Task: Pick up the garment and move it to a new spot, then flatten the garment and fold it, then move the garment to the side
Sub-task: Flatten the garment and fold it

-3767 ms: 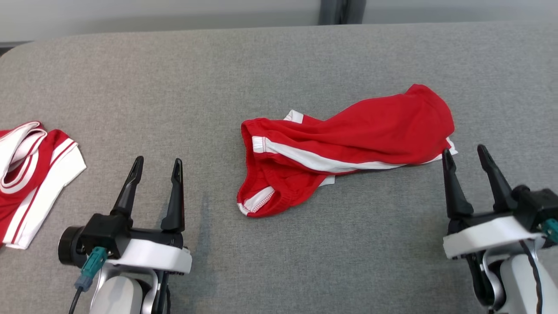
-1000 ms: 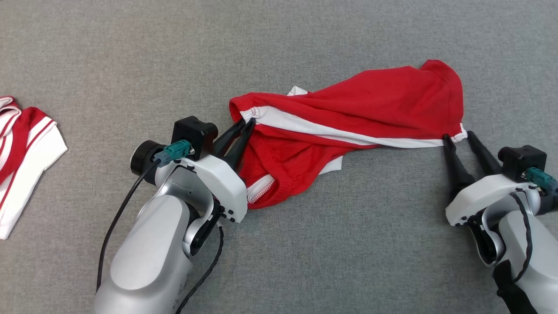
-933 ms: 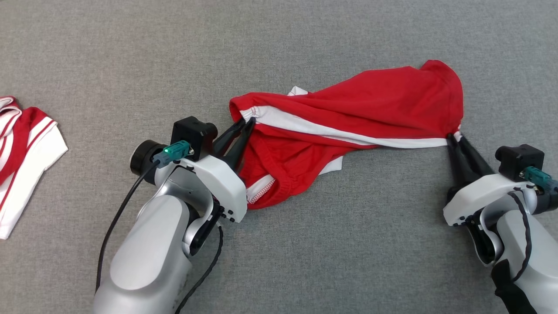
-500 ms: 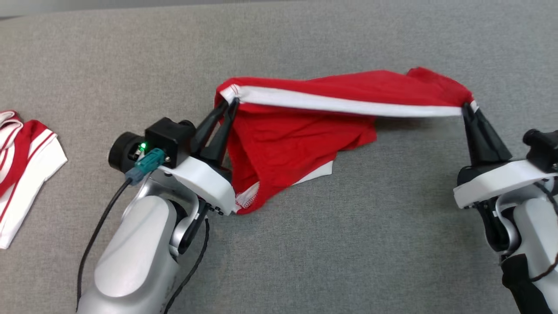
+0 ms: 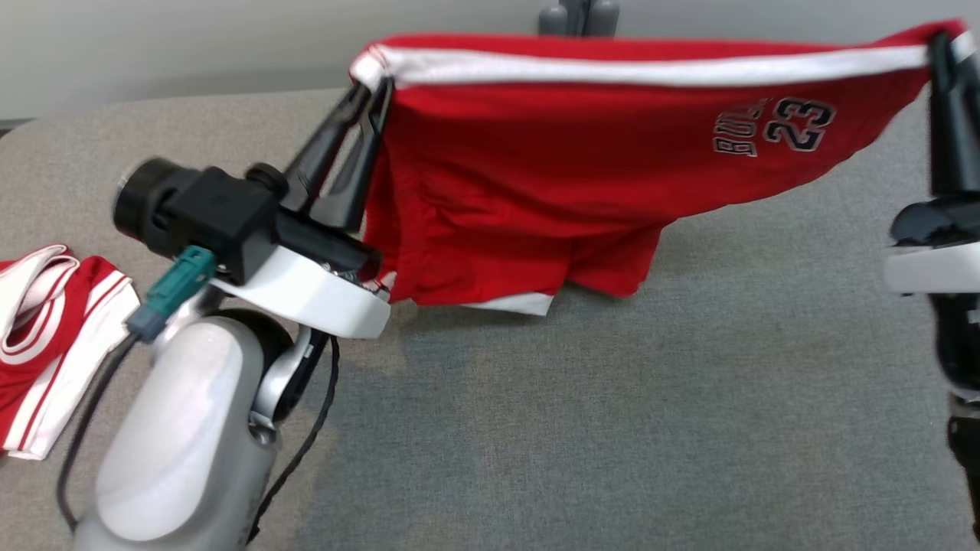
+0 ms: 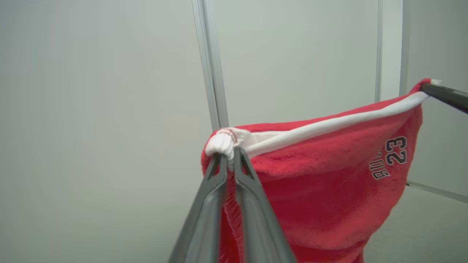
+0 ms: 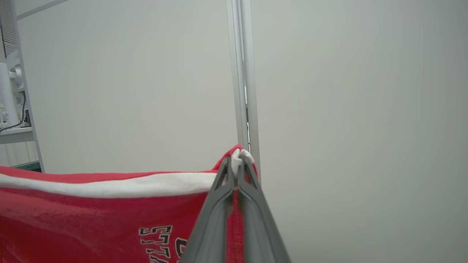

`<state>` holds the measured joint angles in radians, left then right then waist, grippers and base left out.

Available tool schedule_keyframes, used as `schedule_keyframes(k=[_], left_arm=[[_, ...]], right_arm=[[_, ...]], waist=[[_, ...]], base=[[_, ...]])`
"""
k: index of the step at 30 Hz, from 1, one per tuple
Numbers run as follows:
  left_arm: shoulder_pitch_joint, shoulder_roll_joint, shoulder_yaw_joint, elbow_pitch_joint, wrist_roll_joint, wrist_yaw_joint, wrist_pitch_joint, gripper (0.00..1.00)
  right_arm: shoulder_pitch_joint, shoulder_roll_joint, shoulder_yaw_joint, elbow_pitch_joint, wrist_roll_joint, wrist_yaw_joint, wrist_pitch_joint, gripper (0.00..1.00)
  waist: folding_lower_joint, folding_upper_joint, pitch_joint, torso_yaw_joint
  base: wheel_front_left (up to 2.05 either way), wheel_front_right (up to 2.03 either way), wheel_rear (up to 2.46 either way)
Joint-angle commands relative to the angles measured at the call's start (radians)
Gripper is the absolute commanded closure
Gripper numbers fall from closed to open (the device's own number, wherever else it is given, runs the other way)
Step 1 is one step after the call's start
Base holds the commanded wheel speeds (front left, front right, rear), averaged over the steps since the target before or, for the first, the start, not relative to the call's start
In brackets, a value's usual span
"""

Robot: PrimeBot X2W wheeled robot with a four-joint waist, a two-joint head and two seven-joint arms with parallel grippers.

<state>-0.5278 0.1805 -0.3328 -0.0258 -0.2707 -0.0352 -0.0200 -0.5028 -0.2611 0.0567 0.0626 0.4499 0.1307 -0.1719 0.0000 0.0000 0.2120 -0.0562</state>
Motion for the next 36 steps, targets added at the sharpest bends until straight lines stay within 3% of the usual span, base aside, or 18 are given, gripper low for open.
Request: schedule_keyframes(k=[1, 9, 17, 24, 31, 36], left_arm=[[-0.018, 0.006, 0.008, -0.02, 0.008, 0.005, 0.001, 1.0], [-0.008, 0.027, 0.031, -0.191, -0.003, 0.032, 0.05, 1.0], [-0.018, 0.007, 0.041, -0.184, -0.052, 0.028, 0.038, 1.0], [-0.201, -0.02, 0.05, -0.027, -0.085, -0.014, 0.004, 1.0], [-0.52, -0.07, 0.017, 0.25, -0.075, -0.058, -0.074, 1.0], [-0.685, -0.093, 0.005, 0.465, -0.066, -0.064, -0.15, 1.0]], right_arm=[[0.004, -0.007, -0.012, -0.023, -0.013, 0.0, 0.014, 1.0], [0.038, 0.024, -0.089, -0.261, -0.04, 0.0, 0.129, 1.0], [0.001, 0.041, -0.127, -0.243, -0.034, 0.0, 0.167, 1.0], [-0.195, -0.001, -0.094, -0.092, 0.012, 0.0, 0.147, 1.0], [-0.544, -0.055, 0.049, 0.179, 0.048, 0.0, 0.065, 1.0], [-0.721, -0.035, 0.136, 0.363, 0.078, 0.0, -0.008, 1.0]], waist=[[0.0, 0.0, -0.012, 0.001], [0.0, 0.0, -0.033, 0.0], [0.0, 0.0, 0.02, -0.006], [0.0, 0.0, 0.11, -0.007], [0.0, 0.0, 0.174, 0.0], [0.0, 0.0, 0.188, -0.001]], base=[[0.0, 0.0, 0.0], [0.0, 0.0, 0.0], [0.0, 0.0, 0.0], [0.0, 0.0, 0.0], [0.0, 0.0, 0.0], [0.0, 0.0, 0.0]])
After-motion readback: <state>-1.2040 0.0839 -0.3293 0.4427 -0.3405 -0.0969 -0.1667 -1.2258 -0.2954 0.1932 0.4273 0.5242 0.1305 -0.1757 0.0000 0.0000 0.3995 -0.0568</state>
